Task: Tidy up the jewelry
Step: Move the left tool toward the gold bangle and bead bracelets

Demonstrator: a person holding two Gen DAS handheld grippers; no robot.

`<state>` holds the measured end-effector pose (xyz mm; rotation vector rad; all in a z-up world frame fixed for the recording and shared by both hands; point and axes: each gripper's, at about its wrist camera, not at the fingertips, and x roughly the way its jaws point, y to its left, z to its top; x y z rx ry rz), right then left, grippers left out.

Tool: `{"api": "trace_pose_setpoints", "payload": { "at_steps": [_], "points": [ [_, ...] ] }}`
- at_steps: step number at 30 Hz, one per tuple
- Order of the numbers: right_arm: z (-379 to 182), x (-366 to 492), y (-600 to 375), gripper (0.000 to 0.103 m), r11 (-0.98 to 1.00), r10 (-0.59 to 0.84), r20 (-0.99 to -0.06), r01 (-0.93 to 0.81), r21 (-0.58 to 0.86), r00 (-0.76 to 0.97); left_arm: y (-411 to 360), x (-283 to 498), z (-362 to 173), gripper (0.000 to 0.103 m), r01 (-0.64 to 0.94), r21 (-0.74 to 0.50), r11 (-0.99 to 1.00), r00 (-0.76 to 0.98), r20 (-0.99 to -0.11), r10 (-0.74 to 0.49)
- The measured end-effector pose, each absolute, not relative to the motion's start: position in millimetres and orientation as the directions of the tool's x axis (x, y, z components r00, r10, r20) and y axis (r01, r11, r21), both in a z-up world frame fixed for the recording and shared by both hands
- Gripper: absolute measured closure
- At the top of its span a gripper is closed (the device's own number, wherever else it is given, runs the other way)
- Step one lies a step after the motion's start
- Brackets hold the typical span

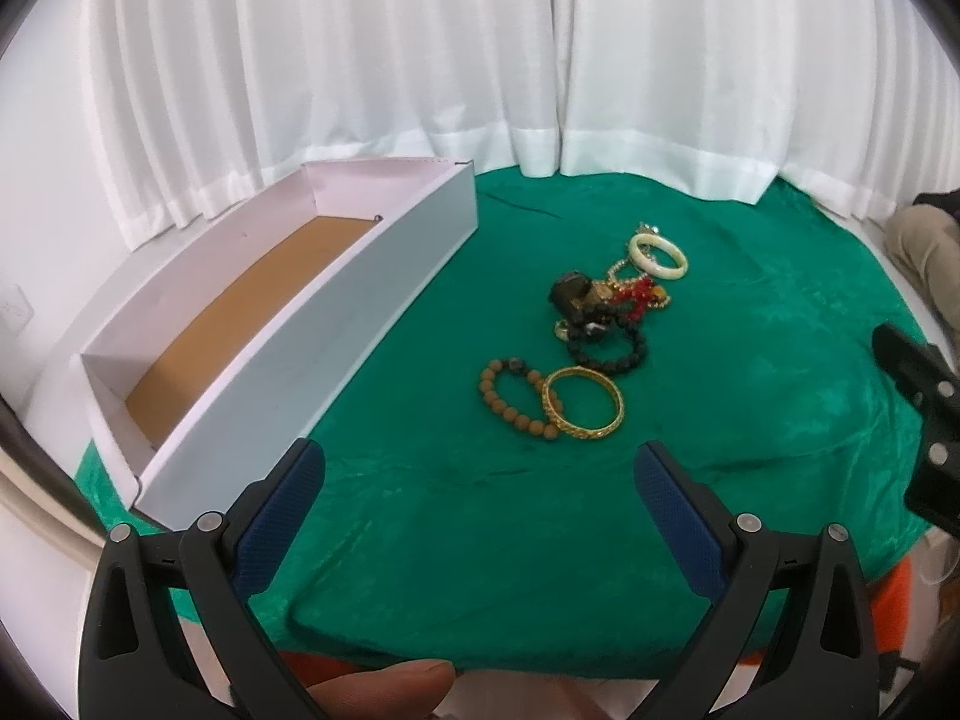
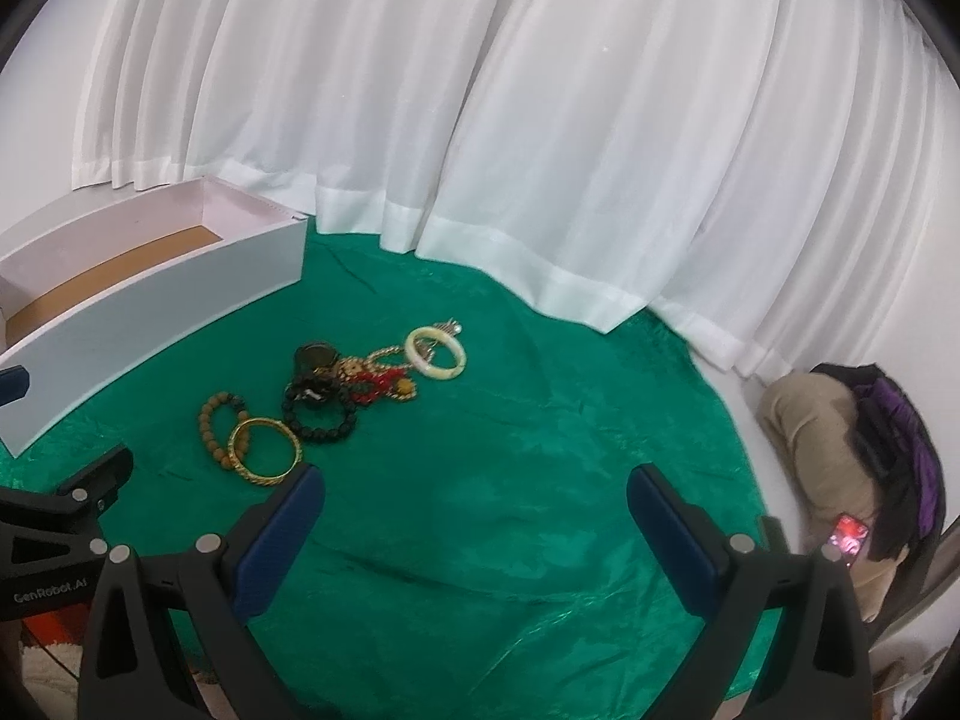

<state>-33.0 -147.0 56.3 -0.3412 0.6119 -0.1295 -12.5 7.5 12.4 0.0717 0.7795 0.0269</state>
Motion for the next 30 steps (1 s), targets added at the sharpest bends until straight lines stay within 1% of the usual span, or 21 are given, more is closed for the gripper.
{"api": "trace_pose_setpoints", "payload": {
  "at_steps": [3,16,21,26,30],
  "points": [
    [58.2,-35.5,-147.5,0.000,0.933,-0.226,-0.529,0.025,-0.360,0.818,7.8,-12.6,12.1,0.000,0.004,0.076,0.997,0.710,-0.703,0.051],
    [55.1,-35.8,-148.7,0.000,0.936,-0.216,-0.550,0.012,-0.351,0.806,11.0,-18.1,8.1,0.000,0.000,0.080,0.997,0.700,-0.712,0.057],
    [50.9,-33.7,-151.6,0.000,0.943,-0.212,-0.570,0.013,-0.332,0.794,25.9,-15.1,-1.9,0.001,-0.016,0.031,0.999,0.666,-0.746,0.034],
    [46.7,-31.6,-151.8,0.000,0.950,-0.199,-0.579,0.011,-0.312,0.790,41.1,-10.6,-18.1,0.001,-0.063,0.032,0.998,0.626,-0.777,0.064],
    [41.2,-27.1,-156.0,0.000,0.959,-0.177,-0.592,0.002,-0.283,0.786,45.6,-2.5,-28.2,0.001,-0.041,-0.012,0.999,0.597,-0.802,0.015]
  ]
}}
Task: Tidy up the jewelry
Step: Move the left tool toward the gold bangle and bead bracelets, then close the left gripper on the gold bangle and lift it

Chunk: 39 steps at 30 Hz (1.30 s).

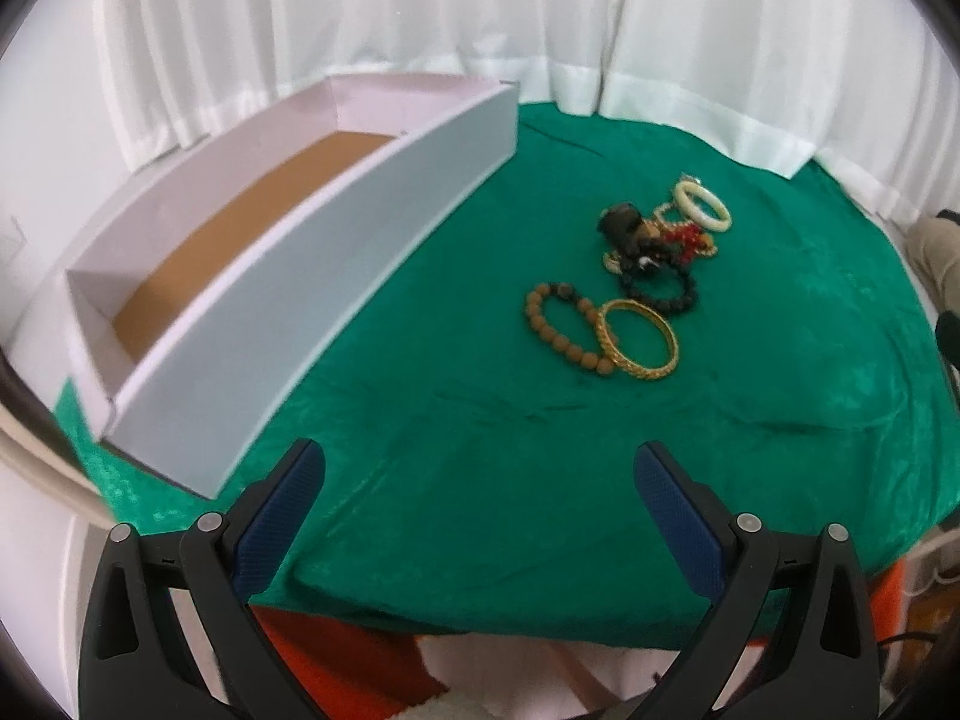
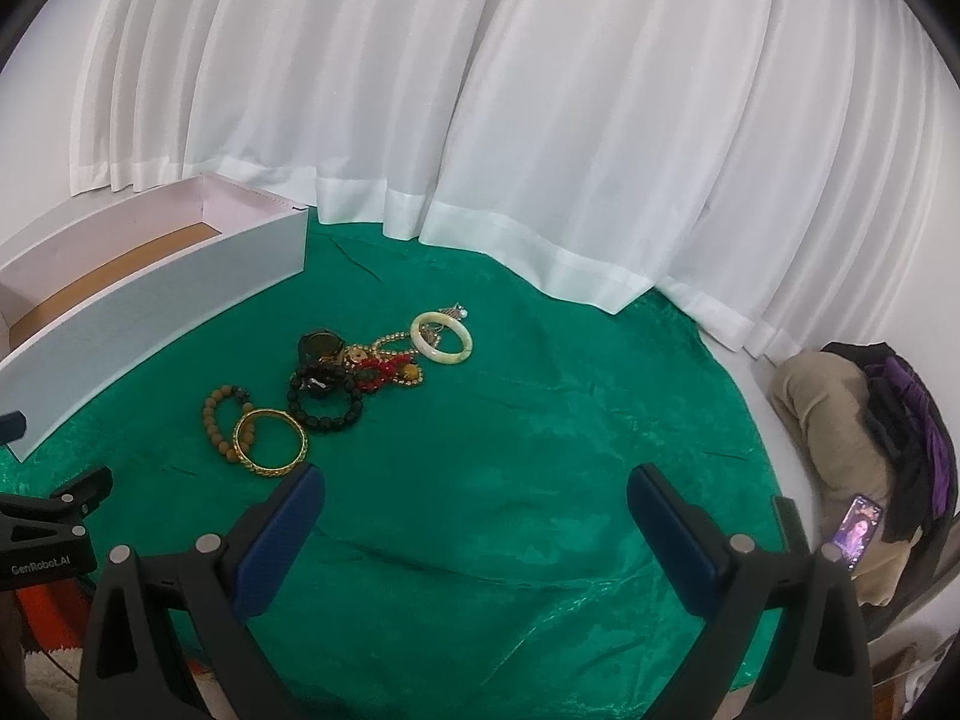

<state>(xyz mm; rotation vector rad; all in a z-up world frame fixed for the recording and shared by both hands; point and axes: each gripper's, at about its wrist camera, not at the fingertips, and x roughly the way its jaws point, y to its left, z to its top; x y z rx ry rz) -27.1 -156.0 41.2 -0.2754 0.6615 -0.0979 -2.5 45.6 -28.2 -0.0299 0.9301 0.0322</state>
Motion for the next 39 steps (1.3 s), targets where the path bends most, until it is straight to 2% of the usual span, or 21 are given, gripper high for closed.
{"api": "trace_pose_setpoints", "payload": {
  "at_steps": [3,10,16,19,25,28,30,34,35,39],
  "points": [
    [35.7,-23.2,-163.5,0.000,0.971,-0.141,-0.615,-0.011,-0.237,0.776,45.4,4.6,-32.4,0.001,-0.006,-0.072,0.997,0.589,-0.806,-0.055],
    [17.0,-12.5,-178.6,0.000,0.979,-0.135,-0.666,-0.003,-0.202,0.733,23.3,24.0,-33.2,0.001,0.071,-0.122,0.990,0.584,-0.800,-0.140],
    [10.1,-9.6,-186.7,0.000,0.982,-0.130,-0.683,0.001,-0.186,0.719,12.0,45.4,-46.8,0.001,0.093,-0.147,0.985,0.535,-0.827,-0.174],
    [6.1,-8.3,-195.9,0.000,0.985,-0.128,-0.688,0.012,-0.171,0.714,17.7,60.4,-53.8,0.005,0.085,-0.171,0.982,0.503,-0.843,-0.191],
    [-9.9,4.6,-211.2,0.000,0.988,-0.135,-0.726,0.036,-0.150,0.674,12.0,88.4,-66.0,0.027,0.094,-0.231,0.969,0.452,-0.857,-0.248],
    [-13.1,7.3,-211.9,0.000,0.989,-0.127,-0.730,0.031,-0.144,0.672,-11.9,108.0,-77.3,0.044,0.151,-0.180,0.972,0.419,-0.879,-0.228],
    [-14.6,7.7,-212.4,0.000,0.990,-0.121,-0.733,0.024,-0.142,0.670,-23.6,119.2,-87.6,0.066,0.172,-0.152,0.973,0.388,-0.898,-0.209],
    [-16.2,7.6,-213.3,0.000,0.990,-0.120,-0.735,0.020,-0.143,0.667,-30.9,126.5,-98.0,0.083,0.167,-0.111,0.980,0.376,-0.912,-0.167],
    [-17.1,8.3,-213.8,0.000,0.990,-0.118,-0.736,0.018,-0.143,0.666,-31.5,125.9,-98.0,0.091,0.166,-0.099,0.981,0.384,-0.910,-0.157],
    [-21.5,10.8,-213.7,0.000,0.991,-0.108,-0.747,0.012,-0.133,0.656,-23.9,123.6,-94.4,0.094,0.149,-0.138,0.979,0.397,-0.898,-0.187]
  ]
}}
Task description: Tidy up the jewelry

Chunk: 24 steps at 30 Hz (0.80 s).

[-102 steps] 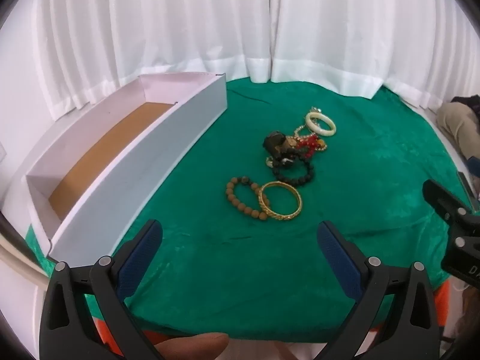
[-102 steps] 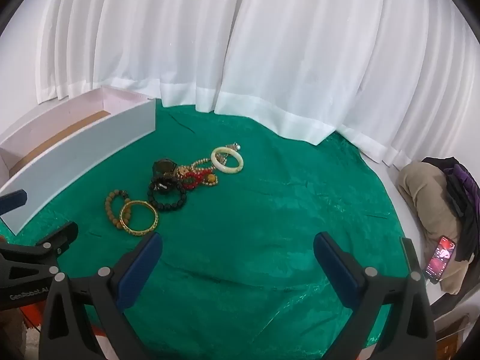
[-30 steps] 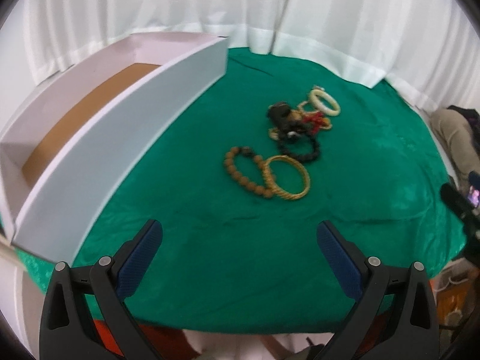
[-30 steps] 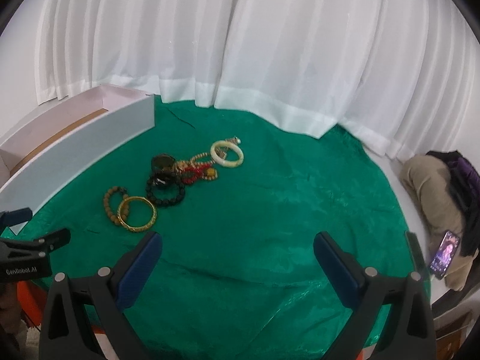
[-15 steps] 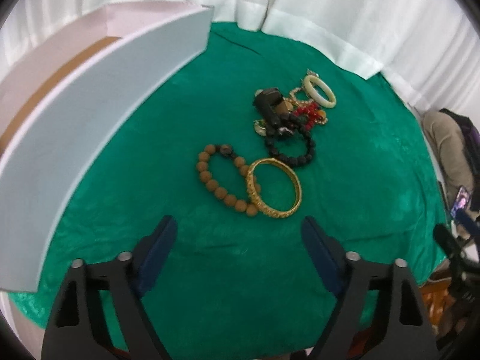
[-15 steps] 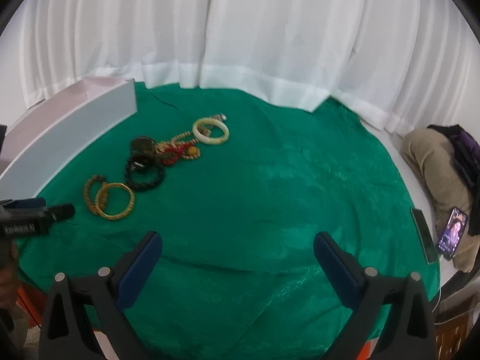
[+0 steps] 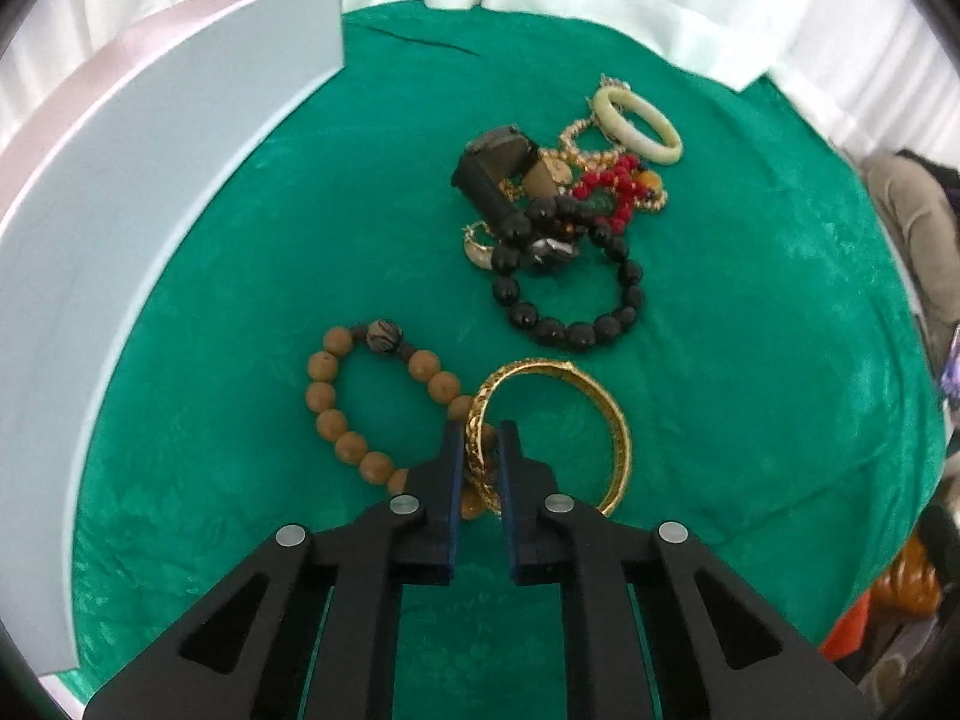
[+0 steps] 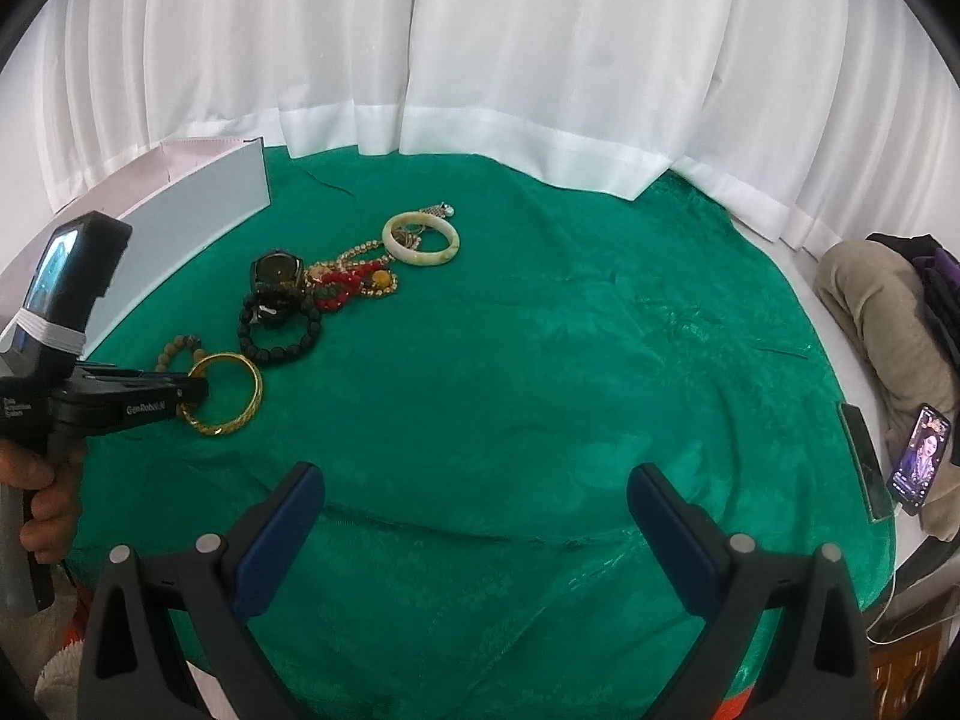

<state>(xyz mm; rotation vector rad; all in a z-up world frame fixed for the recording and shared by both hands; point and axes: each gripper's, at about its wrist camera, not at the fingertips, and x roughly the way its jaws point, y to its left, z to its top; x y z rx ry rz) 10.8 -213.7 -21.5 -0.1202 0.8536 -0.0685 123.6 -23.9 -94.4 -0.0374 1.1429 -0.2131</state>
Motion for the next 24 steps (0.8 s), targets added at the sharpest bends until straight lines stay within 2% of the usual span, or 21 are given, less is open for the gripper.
{"api": "trace_pose_setpoints", "payload": {
  "at_steps": [8,12,16,24],
  "points": [
    [-17.0,12.0,-215.2,0.000,0.997,-0.051,-0.739,-0.009,-0.077,0.672,19.0,100.8,-51.0,0.095,0.077,-0.279,0.957,0.473,-0.835,-0.281],
    [-24.5,28.2,-205.5,0.000,0.989,0.146,-0.769,-0.119,0.092,0.622,57.1,79.5,-29.9,0.095,0.016,-0.273,0.962,0.531,-0.812,-0.240],
    [-39.1,53.3,-168.0,0.001,0.934,0.350,-0.784,-0.252,0.252,0.513,83.4,69.7,-33.4,0.095,-0.020,-0.267,0.963,0.535,-0.817,-0.216],
    [-45.5,75.5,-104.6,0.001,0.910,0.368,-0.805,-0.358,0.209,0.465,113.7,67.2,-45.9,0.095,-0.042,-0.376,0.926,0.508,-0.806,-0.304]
  ]
}}
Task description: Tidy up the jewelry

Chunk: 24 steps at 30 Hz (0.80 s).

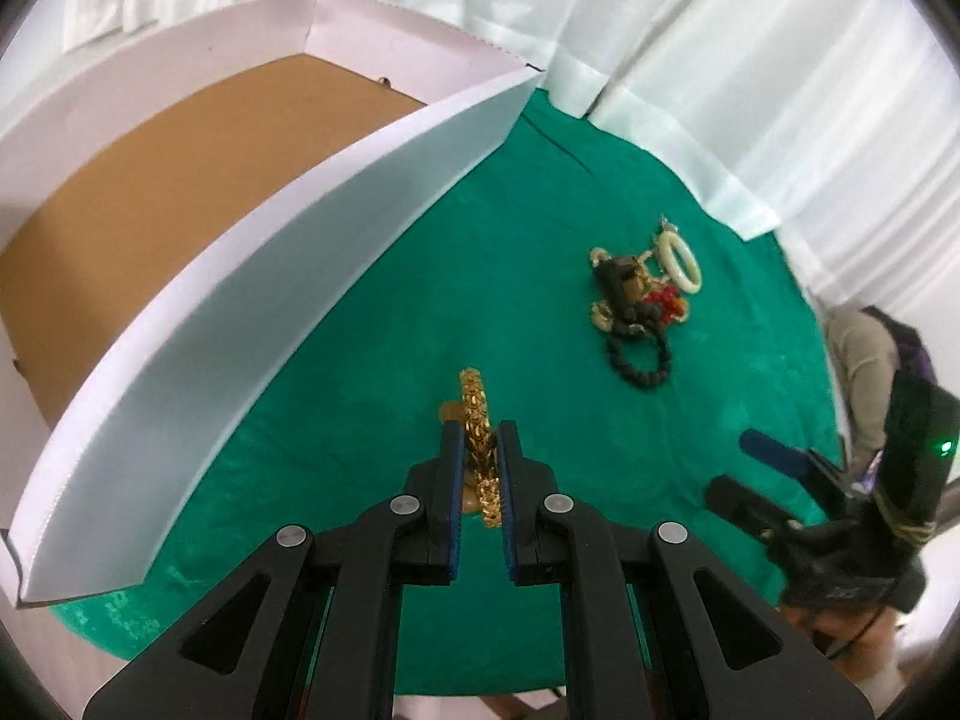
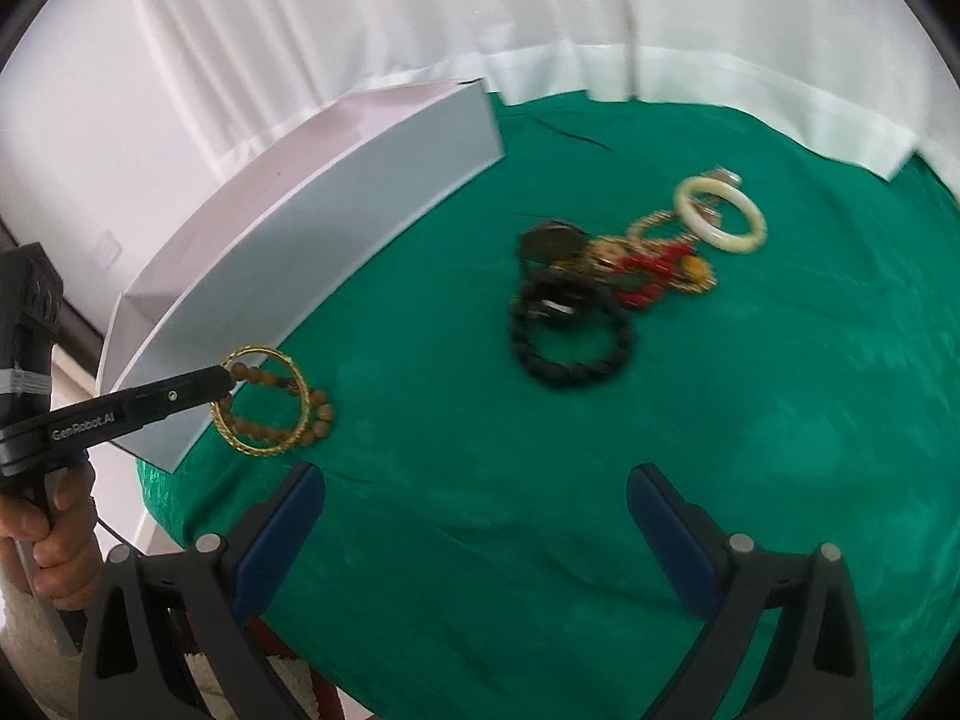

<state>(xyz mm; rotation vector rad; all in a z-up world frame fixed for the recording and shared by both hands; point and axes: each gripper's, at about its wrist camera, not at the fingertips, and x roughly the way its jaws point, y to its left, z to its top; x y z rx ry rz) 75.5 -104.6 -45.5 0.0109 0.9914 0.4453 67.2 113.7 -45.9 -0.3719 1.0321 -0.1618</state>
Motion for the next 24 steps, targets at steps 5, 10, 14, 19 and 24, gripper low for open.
{"api": "trace_pose_setpoints", "payload": {
  "at_steps": [5,10,14,19,24],
  "points": [
    [-50.6,72.3,-102.5,0.001,0.913,0.348,-0.818,-0.364,0.185,0.458,114.8,65.9,-41.7,0.094,-0.032,-0.414,0.910,0.505,-0.792,-0.342],
    [-54.2,72.7,-114.2,0.001,0.927,0.336,-0.813,-0.321,0.196,0.475,88.6,82.8,-41.7,0.095,0.033,-0.472,0.881,0.472,-0.770,-0.430],
    [-46.4,69.2,-138.8,0.001,0.942,0.321,-0.795,-0.261,0.211,0.514,45.5,98.8,-42.9,0.089,0.142,-0.487,0.862,0.405,-0.766,-0.499],
    [-34.7,61.9,-175.6,0.001,0.966,0.257,-0.784,-0.182,0.185,0.566,27.8,105.1,-51.7,0.059,0.156,-0.482,0.862,0.368,-0.782,-0.504],
    [-37.0,54.7,-199.3,0.001,0.972,0.236,-0.788,-0.138,0.192,0.568,49.3,104.3,-61.4,0.059,0.084,-0.381,0.921,0.413,-0.828,-0.380]
  ]
}}
